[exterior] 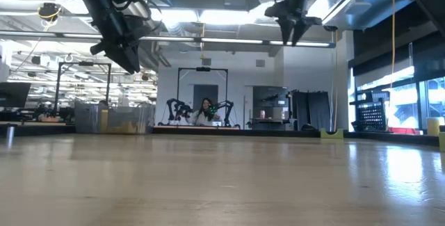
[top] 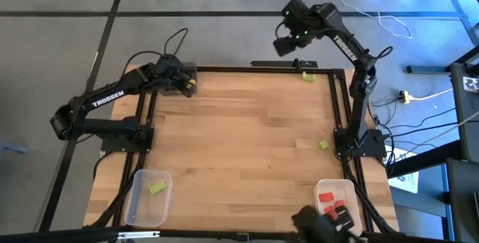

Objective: Sort & place blocks by color
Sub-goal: Put the top green block into the transparent bin

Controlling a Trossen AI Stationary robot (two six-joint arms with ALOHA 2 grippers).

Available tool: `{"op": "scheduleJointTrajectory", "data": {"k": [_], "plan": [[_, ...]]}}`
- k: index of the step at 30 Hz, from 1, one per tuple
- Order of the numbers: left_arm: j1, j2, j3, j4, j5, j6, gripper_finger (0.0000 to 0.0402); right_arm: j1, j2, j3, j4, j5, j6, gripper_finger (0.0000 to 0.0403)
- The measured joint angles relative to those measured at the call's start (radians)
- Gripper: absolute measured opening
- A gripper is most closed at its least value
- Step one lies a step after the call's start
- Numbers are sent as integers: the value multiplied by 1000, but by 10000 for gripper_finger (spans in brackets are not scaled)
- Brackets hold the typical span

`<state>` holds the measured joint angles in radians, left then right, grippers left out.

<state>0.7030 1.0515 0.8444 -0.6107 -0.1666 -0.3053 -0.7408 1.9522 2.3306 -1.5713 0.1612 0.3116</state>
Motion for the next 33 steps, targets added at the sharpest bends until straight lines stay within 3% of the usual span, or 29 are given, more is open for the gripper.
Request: {"op": "scheduleJointTrajectory", "data": {"k": [8,19,24,33], "plan": [[-20,0,0,-1,-15,-8,94,-117,-2,-56,3,-24,51,154],[-20,1,0,-2,-16,-28,94,-180,0,-416,2,-32,80,154],[-19,1,0,-2,-16,-30,94,-234,0,-572,85,-7,72,154],[-19,1,0,-1,-16,-55,94,-326,0,-692,231,-50,128,154]]}}
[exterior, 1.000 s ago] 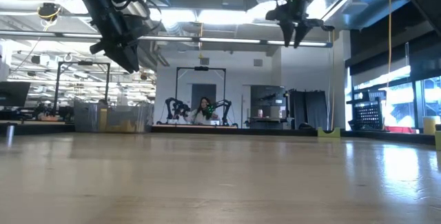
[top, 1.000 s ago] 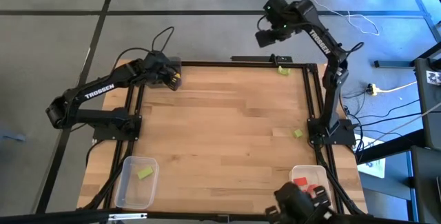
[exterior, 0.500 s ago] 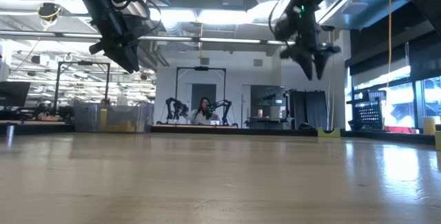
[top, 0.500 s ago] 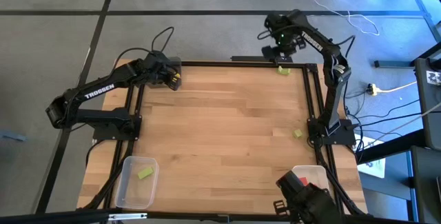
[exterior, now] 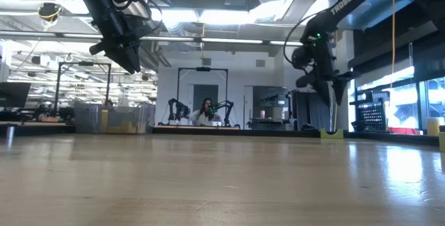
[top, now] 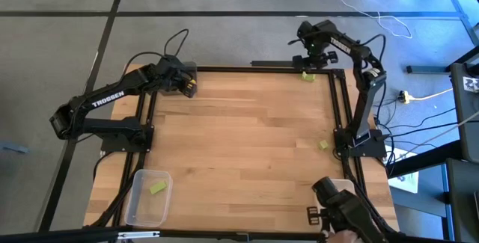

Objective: Sort & place blocks by color
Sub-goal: Put the top green block into the transparent bin

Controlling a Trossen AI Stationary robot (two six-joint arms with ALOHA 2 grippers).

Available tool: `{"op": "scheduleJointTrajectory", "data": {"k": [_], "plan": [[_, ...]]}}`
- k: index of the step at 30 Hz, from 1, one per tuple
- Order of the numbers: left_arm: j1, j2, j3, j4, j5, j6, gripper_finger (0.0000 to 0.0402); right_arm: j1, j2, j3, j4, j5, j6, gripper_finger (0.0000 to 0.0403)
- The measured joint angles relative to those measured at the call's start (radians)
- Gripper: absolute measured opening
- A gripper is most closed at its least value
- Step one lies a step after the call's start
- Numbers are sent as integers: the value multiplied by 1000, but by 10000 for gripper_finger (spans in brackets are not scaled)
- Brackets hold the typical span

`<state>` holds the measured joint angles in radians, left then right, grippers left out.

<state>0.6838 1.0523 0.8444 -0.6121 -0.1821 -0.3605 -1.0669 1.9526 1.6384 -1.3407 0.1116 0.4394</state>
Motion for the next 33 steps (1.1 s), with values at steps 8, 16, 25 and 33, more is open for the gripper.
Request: {"op": "scheduleJointTrajectory", "data": {"k": [8,16,25,33], "plan": [[0,0,0,0,0,-5,94,-42,0,-65,21,0,24,154],[1,0,0,0,0,-5,94,-53,0,-143,124,0,25,154],[1,0,0,1,0,-5,94,-54,0,-195,209,1,28,154],[1,0,0,1,0,-6,94,-76,0,-248,246,-3,30,154]]}}
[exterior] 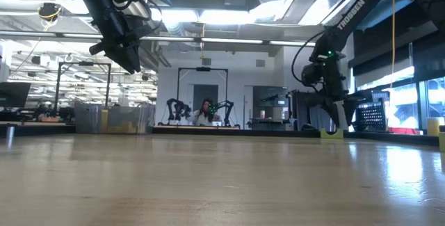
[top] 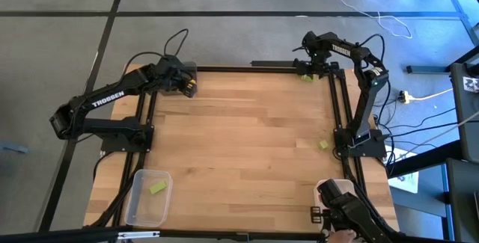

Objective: Sort & place blocks by color
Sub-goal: Put the top green block into the transparent bin

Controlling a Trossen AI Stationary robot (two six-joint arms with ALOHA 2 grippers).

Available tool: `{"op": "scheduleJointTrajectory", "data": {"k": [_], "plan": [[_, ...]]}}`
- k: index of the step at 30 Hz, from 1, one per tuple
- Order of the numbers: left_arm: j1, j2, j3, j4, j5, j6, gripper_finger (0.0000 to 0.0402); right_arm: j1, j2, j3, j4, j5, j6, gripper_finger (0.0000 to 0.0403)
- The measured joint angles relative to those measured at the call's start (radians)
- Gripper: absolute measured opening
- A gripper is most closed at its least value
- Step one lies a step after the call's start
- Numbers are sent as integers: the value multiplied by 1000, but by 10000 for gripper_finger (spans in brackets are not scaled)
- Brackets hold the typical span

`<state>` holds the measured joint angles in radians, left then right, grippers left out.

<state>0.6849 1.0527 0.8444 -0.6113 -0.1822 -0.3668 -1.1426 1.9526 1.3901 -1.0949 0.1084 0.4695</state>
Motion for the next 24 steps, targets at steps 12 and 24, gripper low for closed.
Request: {"op": "scheduleJointTrajectory", "data": {"k": [12,24], "plan": [[0,0,0,0,0,2,94,-2,0,1,22,-30,-33,154],[0,0,0,0,0,2,94,-35,0,-7,35,-80,-33,111]]}}
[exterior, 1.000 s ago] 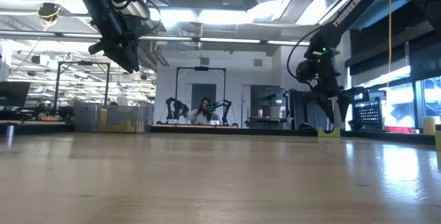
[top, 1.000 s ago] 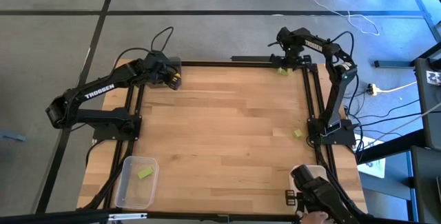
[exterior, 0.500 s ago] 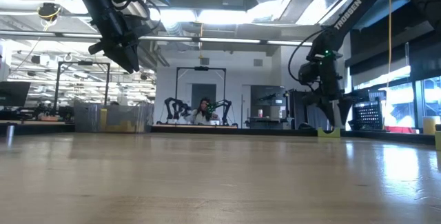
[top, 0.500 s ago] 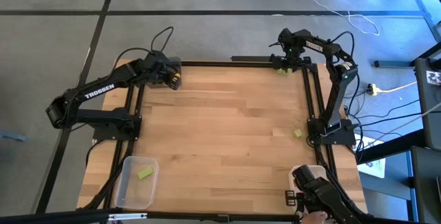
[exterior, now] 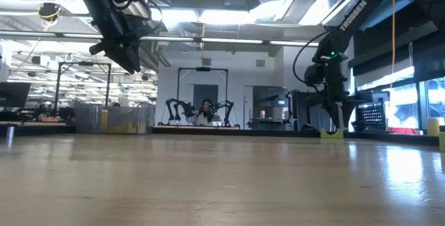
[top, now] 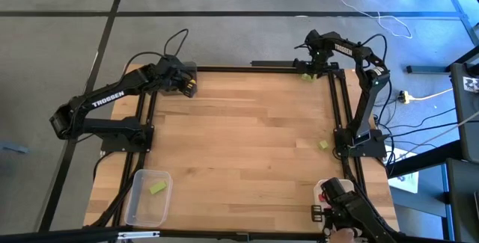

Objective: Sort & place blocks by color
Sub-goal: Put the top green block into the transparent bin

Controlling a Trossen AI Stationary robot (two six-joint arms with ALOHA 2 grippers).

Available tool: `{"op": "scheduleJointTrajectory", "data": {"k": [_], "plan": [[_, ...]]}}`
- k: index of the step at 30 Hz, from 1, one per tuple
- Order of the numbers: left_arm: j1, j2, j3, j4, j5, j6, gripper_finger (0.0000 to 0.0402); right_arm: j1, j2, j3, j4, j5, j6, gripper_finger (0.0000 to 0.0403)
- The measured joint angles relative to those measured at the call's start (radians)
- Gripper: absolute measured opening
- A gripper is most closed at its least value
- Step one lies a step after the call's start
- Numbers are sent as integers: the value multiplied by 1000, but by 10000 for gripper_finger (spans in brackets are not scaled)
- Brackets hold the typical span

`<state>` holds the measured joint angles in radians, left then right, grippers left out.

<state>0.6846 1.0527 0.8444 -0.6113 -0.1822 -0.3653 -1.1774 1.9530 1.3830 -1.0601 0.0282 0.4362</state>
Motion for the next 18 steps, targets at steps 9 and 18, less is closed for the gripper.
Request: {"op": "scheduleJointTrajectory", "data": {"k": [9,18], "plan": [[0,0,0,0,0,0,94,-2,0,0,5,-8,4,91],[0,0,0,0,0,0,94,-18,26,-1,2,-96,-29,91]]}}
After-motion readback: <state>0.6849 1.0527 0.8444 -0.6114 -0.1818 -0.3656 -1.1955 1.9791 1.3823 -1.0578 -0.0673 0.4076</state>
